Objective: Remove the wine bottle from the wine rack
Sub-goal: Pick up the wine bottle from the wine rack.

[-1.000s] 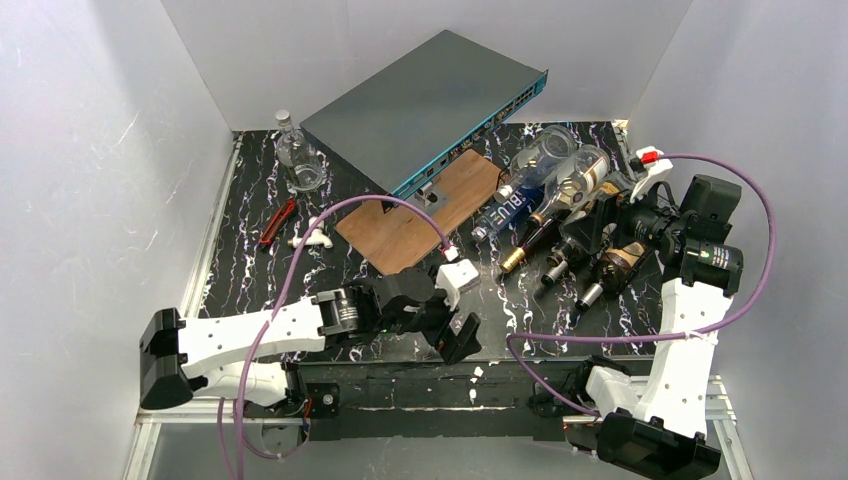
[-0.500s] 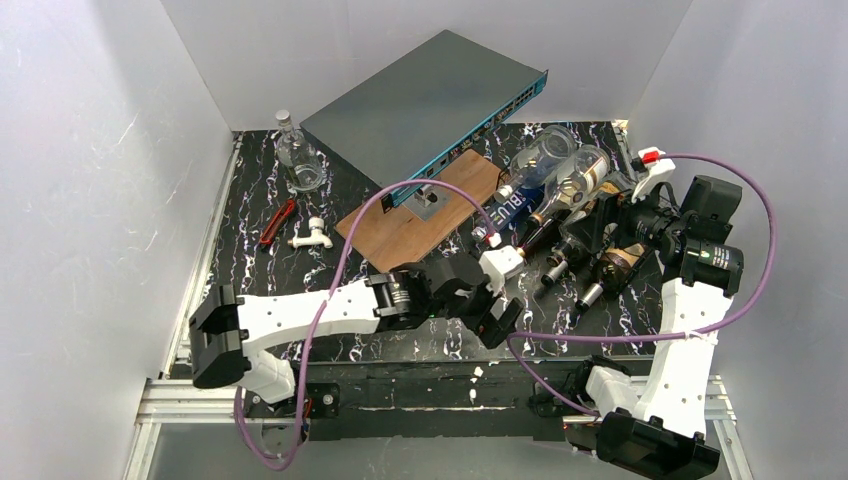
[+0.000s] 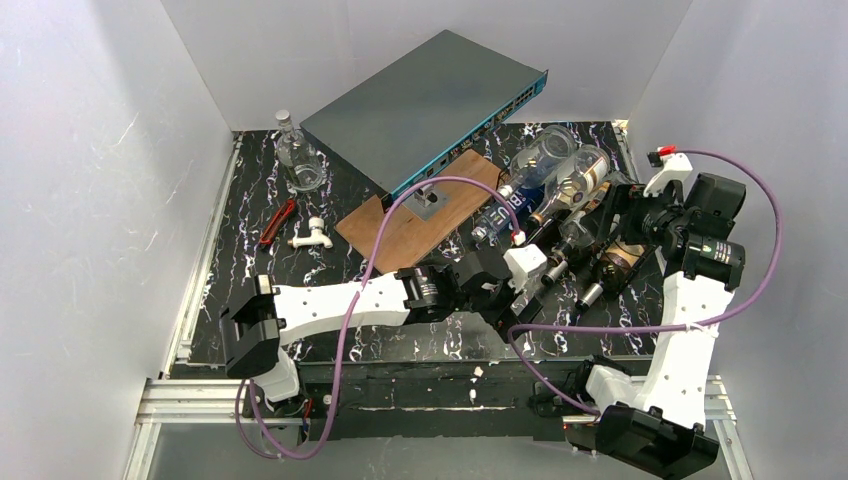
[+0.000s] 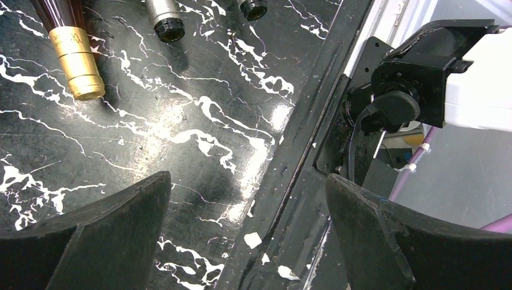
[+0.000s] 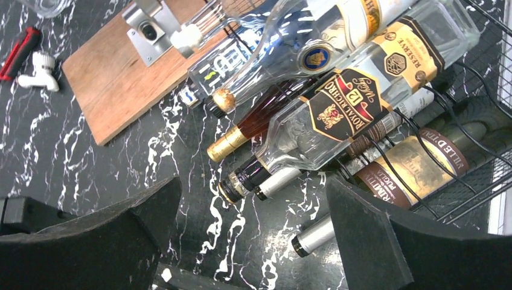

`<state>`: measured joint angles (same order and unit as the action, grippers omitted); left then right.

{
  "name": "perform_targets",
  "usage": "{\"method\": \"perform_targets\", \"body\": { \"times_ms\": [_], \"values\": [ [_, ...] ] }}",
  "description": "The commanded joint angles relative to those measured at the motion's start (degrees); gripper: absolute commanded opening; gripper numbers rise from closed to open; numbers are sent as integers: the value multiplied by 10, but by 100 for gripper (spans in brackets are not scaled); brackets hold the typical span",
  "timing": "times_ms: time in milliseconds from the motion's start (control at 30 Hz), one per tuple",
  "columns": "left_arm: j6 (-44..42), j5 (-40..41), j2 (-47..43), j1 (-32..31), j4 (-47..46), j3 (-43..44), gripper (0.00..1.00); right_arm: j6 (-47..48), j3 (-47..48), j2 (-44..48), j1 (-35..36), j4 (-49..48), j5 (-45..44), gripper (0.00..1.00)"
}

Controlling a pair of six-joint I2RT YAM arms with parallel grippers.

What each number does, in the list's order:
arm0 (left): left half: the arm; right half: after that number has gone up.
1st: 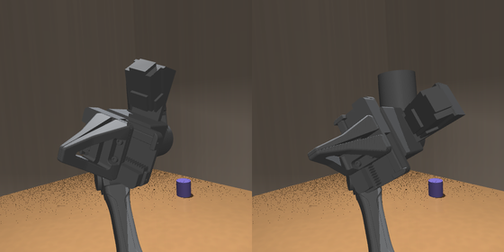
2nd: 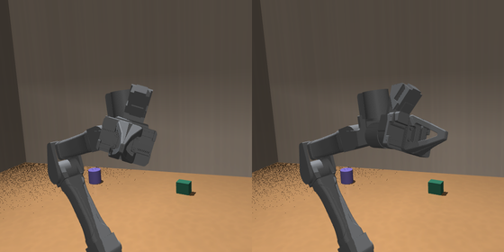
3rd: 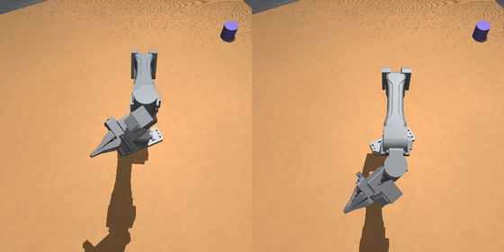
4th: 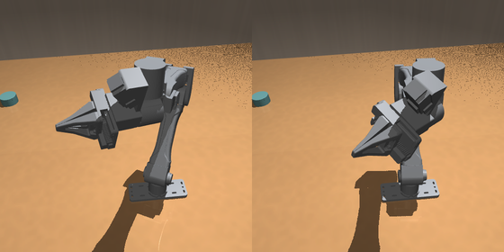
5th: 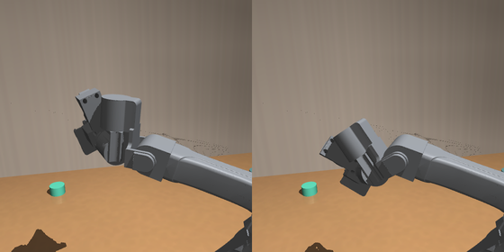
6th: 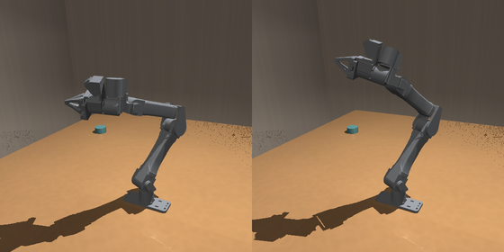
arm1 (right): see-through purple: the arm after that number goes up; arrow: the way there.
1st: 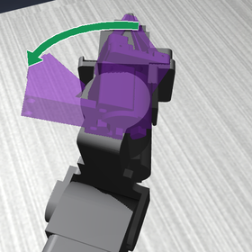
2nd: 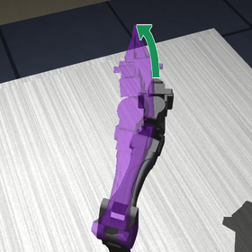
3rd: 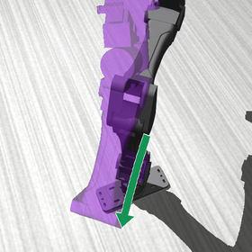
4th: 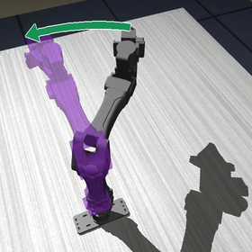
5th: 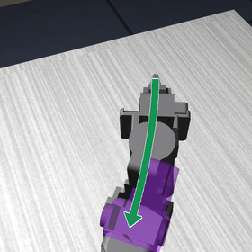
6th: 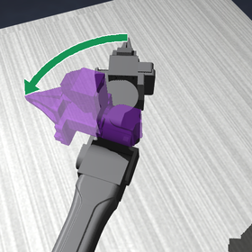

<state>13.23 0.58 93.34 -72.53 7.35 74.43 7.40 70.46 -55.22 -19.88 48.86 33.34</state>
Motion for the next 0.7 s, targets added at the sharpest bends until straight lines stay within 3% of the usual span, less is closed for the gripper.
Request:
{"method": "perform_targets", "body": {
  "times_ms": [0,267,667],
  "values": [
    [-8,-6,-11,4,-9,12,99,-61,14,-6,-7,-40,-44,100],
    [-5,4,-27,5,-23,-25,99,-137,18,-39,-13,-54,-91,100],
    [-28,30,-61,5,-64,-85,99,-178,9,-130,-25,-66,-38,100]
  ]
}}
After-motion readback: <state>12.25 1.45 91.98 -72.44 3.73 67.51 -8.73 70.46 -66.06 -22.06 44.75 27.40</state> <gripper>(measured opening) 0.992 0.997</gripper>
